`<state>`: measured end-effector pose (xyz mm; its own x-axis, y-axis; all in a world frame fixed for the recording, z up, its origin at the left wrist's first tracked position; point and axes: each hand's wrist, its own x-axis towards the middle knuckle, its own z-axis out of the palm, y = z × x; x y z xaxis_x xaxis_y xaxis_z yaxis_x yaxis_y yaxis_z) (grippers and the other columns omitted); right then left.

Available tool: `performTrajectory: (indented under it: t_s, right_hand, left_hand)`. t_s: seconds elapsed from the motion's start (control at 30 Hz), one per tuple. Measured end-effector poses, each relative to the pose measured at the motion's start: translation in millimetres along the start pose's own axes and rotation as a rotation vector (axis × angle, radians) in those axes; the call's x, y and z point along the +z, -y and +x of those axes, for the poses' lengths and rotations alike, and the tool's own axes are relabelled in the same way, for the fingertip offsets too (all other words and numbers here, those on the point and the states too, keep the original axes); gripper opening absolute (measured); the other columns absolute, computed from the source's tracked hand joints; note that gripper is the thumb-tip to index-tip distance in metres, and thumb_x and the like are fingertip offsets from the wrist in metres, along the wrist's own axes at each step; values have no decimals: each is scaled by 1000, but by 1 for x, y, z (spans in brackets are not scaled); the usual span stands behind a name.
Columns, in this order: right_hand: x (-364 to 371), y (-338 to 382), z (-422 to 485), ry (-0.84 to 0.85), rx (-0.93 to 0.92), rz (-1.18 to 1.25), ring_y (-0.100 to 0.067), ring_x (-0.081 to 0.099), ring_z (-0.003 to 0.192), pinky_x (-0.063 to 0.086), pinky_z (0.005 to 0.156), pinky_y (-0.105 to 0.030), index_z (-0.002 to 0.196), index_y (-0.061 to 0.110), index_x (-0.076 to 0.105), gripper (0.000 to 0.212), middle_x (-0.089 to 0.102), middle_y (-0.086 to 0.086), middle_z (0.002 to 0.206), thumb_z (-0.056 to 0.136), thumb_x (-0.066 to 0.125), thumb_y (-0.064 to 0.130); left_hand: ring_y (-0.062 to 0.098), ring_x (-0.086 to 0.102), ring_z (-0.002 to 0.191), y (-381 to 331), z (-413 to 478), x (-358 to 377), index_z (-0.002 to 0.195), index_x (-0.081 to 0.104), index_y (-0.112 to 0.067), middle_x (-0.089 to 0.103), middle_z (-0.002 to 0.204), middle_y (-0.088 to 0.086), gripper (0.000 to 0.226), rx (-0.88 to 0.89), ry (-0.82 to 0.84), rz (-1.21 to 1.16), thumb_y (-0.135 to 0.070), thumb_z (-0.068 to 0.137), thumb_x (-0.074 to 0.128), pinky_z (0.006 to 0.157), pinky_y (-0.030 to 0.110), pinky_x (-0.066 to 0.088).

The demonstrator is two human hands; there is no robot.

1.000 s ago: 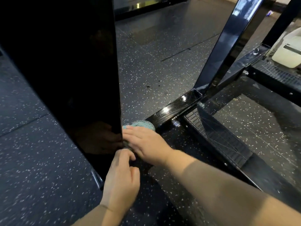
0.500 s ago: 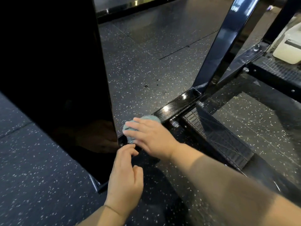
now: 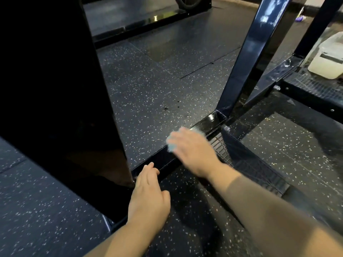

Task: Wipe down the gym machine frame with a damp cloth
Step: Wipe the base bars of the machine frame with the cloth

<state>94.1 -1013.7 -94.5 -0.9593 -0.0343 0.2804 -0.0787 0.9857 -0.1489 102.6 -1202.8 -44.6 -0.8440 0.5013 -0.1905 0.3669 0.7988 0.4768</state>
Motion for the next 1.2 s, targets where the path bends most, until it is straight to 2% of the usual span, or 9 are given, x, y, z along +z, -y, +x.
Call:
performTrajectory:
  t_s: [0.17,0.37,0.53,0.73,0.8,0.87,1.0,1.1,1.2]
  right_hand:
    - [-3,-27,3,-104,476,-123,-29,43,114,35,98,-42,119,13,54,39,49,-7,126,96,27,31]
    - [55,95,-45,-126,167,89,-30,5,147,14,117,-46,154,19,12,58,22,-10,156,102,28,38]
    - [22,40,-14,-137,509,132,-22,-5,147,-6,118,-38,152,16,19,61,3,-11,161,98,9,41]
    - [33,83,-26,-87,122,67,-30,32,136,19,113,-44,138,13,39,43,44,-12,146,100,28,31]
    - [10,45,-11,-27,44,-109,-33,43,123,31,99,-49,126,15,50,39,50,-12,134,93,32,24]
    - [-7,-3,-1,-43,234,-182,-32,48,110,39,89,-48,114,13,56,40,52,-10,120,90,25,22]
    - [-20,-66,9,40,570,-207,-31,28,135,22,112,-48,134,13,46,40,37,-15,143,100,26,18]
    - [-19,-4,11,3,290,-122,-34,50,102,43,93,-48,102,9,65,30,58,-14,107,86,39,10]
    - [0,31,-4,-4,96,207,-31,58,115,40,104,-39,115,12,68,40,65,-9,121,91,46,35]
  left_hand:
    - [12,2,144,-4,-1,-3,137,25,-16,7,156,-2,46,12,37,86,-18,93,38,117,24,7]
    - [20,41,122,-3,1,-3,110,45,-14,46,119,0,23,-2,-54,-14,-12,87,45,99,24,32]
    - [12,27,136,-1,2,-4,130,38,-13,29,149,-3,40,6,-38,7,-13,90,43,110,25,26]
    - [19,47,113,-4,2,-8,104,46,-16,49,109,-6,22,-3,-51,-47,-7,85,46,81,21,31]
    - [15,39,126,-4,2,-10,117,42,-15,44,130,-3,30,16,-41,-33,-9,88,44,95,22,30]
    - [12,33,131,-5,2,-12,124,38,-14,35,142,-3,33,6,-26,-22,-11,91,42,102,23,29]
    - [11,36,122,-8,6,-13,127,36,-16,40,131,-3,36,-31,-46,-2,-17,91,44,97,22,31]
    - [14,33,124,-13,10,-6,130,35,-19,39,131,-4,42,-72,-61,20,-20,89,46,100,23,27]
    - [16,32,123,-22,18,1,118,40,-26,41,122,-11,35,-51,-113,15,-18,85,49,101,28,28]
